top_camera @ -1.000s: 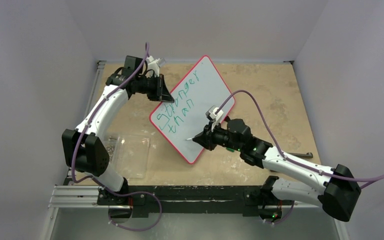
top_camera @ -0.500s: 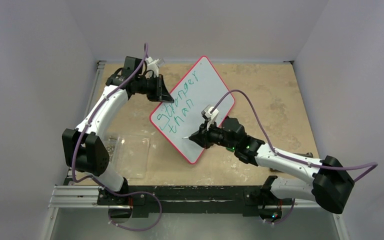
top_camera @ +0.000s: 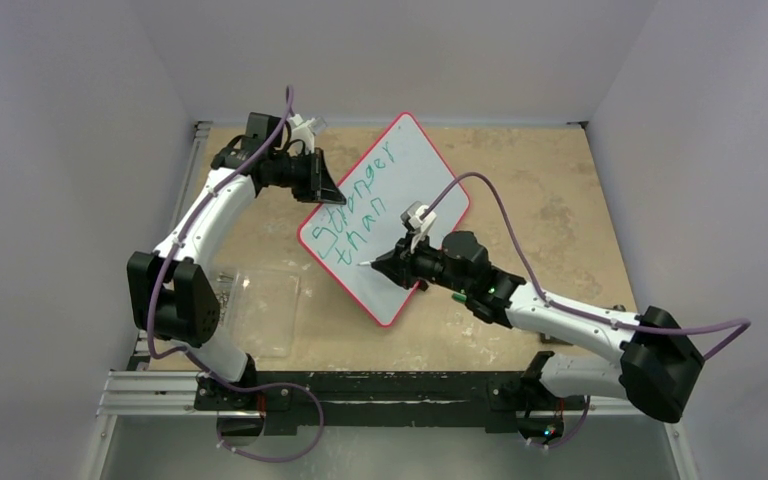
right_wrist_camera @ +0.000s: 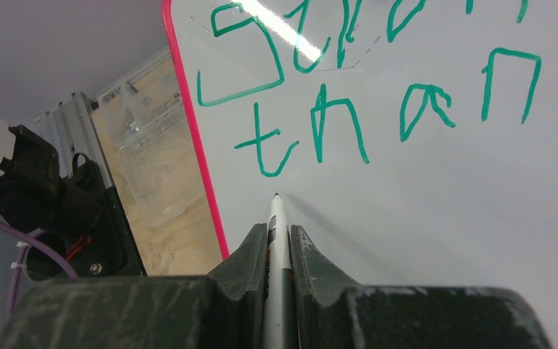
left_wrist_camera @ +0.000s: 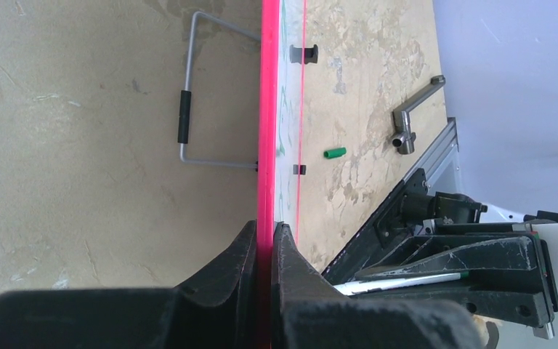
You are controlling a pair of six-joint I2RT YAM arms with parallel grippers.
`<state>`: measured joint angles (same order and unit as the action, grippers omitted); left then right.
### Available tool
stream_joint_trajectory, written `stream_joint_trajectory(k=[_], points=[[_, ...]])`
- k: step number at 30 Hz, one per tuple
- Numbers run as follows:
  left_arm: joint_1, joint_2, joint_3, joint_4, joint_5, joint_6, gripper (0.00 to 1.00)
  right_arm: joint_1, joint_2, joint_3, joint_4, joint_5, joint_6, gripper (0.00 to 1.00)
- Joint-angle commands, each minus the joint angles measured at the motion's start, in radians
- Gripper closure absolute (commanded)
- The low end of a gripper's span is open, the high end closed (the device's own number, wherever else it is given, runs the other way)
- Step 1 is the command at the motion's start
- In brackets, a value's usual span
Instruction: Write a sentence on the whiteboard
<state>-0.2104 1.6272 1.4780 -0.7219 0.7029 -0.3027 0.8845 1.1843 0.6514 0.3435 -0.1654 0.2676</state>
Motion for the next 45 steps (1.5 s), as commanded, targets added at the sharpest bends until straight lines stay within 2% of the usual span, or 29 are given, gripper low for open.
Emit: stream_joint_trajectory(k=[1,9,22,30,35,45], points=[[0.025,0.008,0.008,0.033,-0.141,0.062,1.0,0.006,0.031,0.057,0.062,0.054,-0.008,1.0],[0.027,0.009,0.011,0.033,-0.145,0.062,1.0,0.005,0.095,0.066,0.075,0.037,-0.01,1.0],[0.028,0.013,0.018,0.03,-0.148,0.062,1.0,0.008,0.094,-0.002,0.063,-0.08,-0.02,1.0],[0.032,0.01,0.018,0.027,-0.15,0.063,1.0,0.008,0.046,-0.049,0.012,-0.056,-0.015,1.0],[0.032,0.007,0.018,0.028,-0.152,0.063,1.0,0.008,0.011,-0.068,-0.027,0.02,-0.007,1.0],[0.032,0.003,0.019,0.026,-0.148,0.064,1.0,0.008,-0.003,0.052,-0.114,0.129,-0.043,1.0]])
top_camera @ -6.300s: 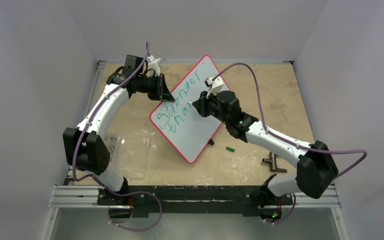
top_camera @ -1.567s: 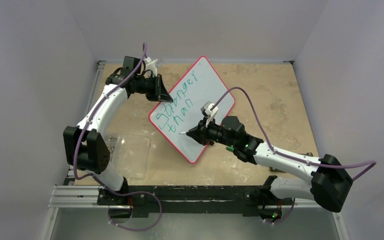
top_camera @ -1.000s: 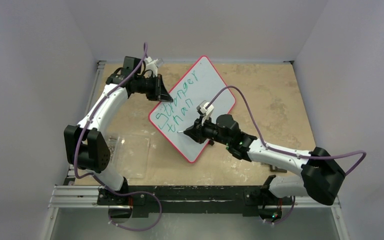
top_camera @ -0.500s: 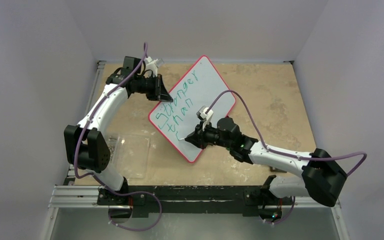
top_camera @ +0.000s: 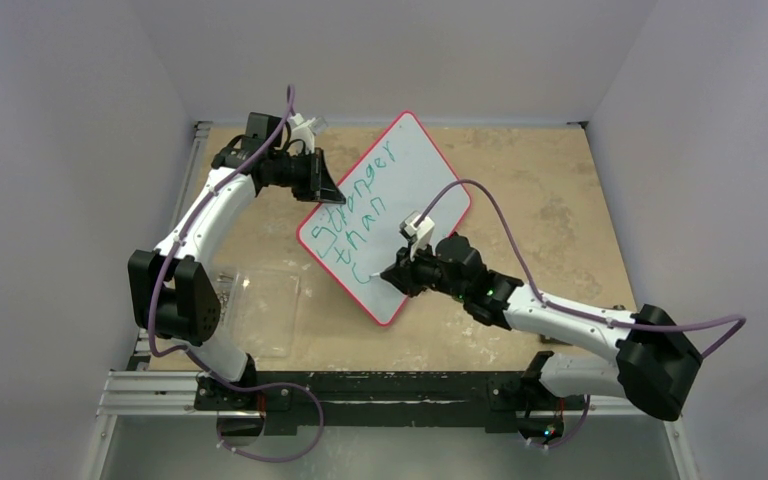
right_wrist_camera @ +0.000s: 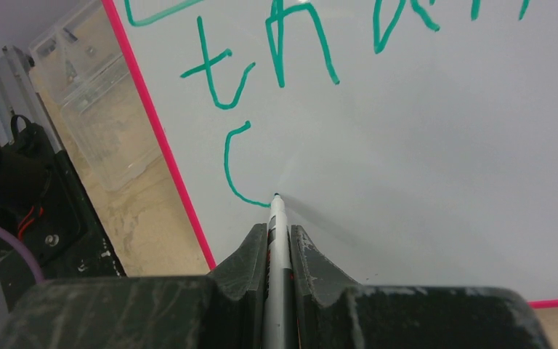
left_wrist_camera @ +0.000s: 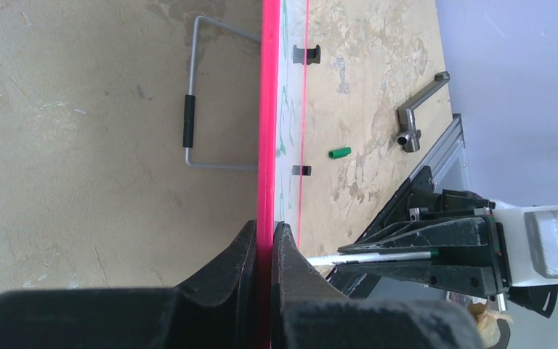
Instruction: Write a sentence on the whiteboard
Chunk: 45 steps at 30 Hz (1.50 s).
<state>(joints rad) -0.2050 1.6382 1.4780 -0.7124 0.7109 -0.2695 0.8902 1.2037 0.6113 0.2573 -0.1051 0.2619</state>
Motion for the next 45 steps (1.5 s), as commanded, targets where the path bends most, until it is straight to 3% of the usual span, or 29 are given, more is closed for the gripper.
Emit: stream_joint_trajectory(k=[1,28,45], points=[[0.027,-0.009,0.019,0.016,-0.156,0.03,1.0,0.003,-0.026,0.106,-0.037,0.071,-0.042,1.0],[0.027,-0.024,0.02,0.021,-0.134,0.021,1.0,0.001,0.105,0.261,-0.009,0.099,-0.057,1.0],[0.027,-0.028,0.019,0.022,-0.128,0.019,1.0,0.001,0.054,0.108,-0.024,0.102,-0.043,1.0]])
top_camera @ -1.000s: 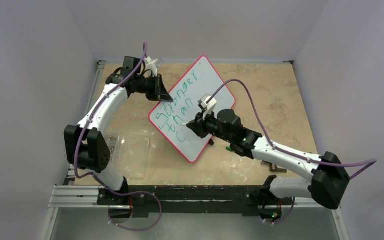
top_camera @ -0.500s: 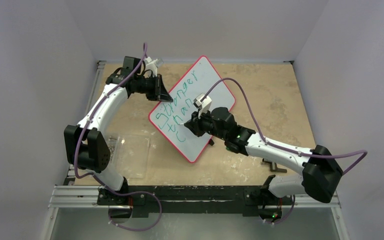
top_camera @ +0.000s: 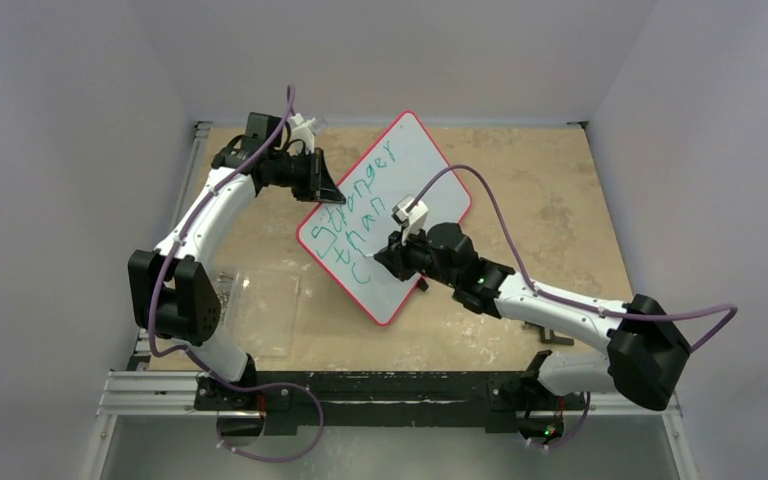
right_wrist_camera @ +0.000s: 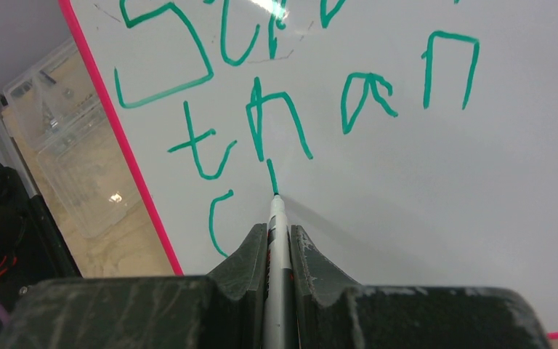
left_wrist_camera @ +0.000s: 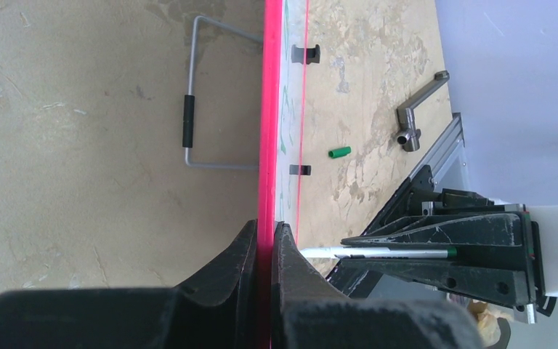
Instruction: Write a sentence on the whiteboard
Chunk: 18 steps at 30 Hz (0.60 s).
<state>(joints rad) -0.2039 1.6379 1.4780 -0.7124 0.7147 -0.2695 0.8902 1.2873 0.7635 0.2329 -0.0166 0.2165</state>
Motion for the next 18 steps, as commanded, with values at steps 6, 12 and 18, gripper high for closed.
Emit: stream_joint_trajectory(k=[6,12,18], points=[[0.026,-0.029,0.019,0.025,-0.134,0.019,1.0,0.001,-0.065,-0.109,-0.014,0.037,0.024,1.0],[0.026,-0.027,0.019,0.024,-0.134,0.019,1.0,0.0,-0.088,-0.125,-0.026,0.04,0.038,1.0],[0.026,-0.026,0.019,0.022,-0.137,0.019,1.0,0.001,-0.071,-0.078,-0.03,0.04,0.028,1.0]])
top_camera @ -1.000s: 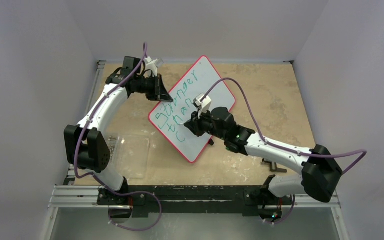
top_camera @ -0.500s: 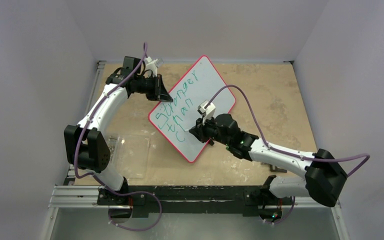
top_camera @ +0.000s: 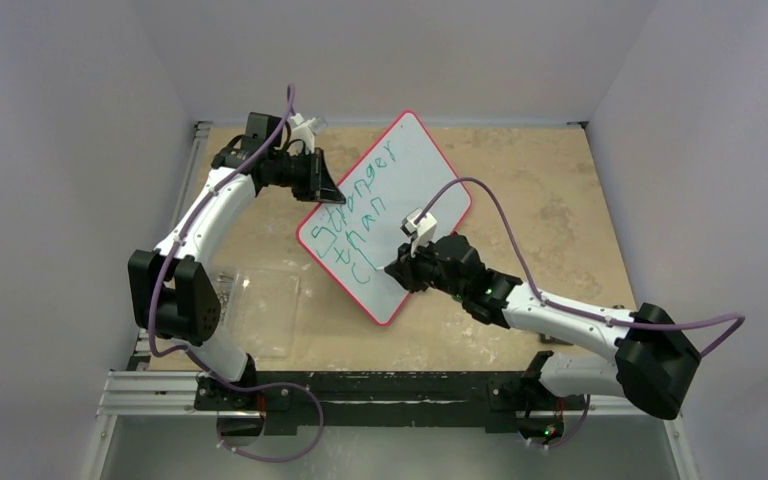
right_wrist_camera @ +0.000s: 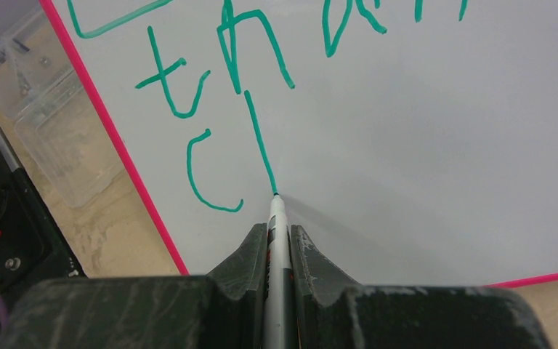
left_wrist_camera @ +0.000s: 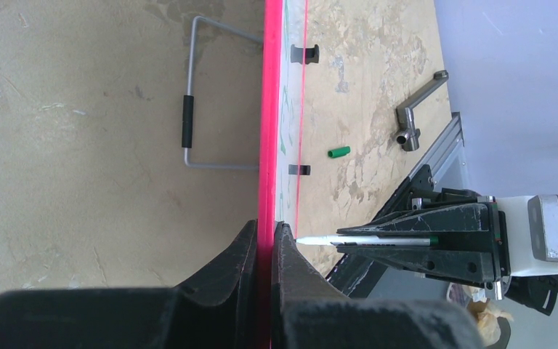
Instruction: Write a sentence on the whiteboard
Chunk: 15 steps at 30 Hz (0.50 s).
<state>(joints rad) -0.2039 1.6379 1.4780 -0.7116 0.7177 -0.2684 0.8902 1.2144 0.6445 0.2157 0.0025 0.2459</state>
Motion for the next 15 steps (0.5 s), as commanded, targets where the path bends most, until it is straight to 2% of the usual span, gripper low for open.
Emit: stream_joint_trajectory(k=[1,15], points=[[0.026,-0.026,0.019,0.022,-0.14,0.018,1.0,0.001,0.009,0.05,-0.012,0.019,-0.003,1.0],[0.026,-0.024,0.021,0.021,-0.138,0.018,1.0,0.001,0.08,0.159,-0.007,0.011,-0.022,1.0]])
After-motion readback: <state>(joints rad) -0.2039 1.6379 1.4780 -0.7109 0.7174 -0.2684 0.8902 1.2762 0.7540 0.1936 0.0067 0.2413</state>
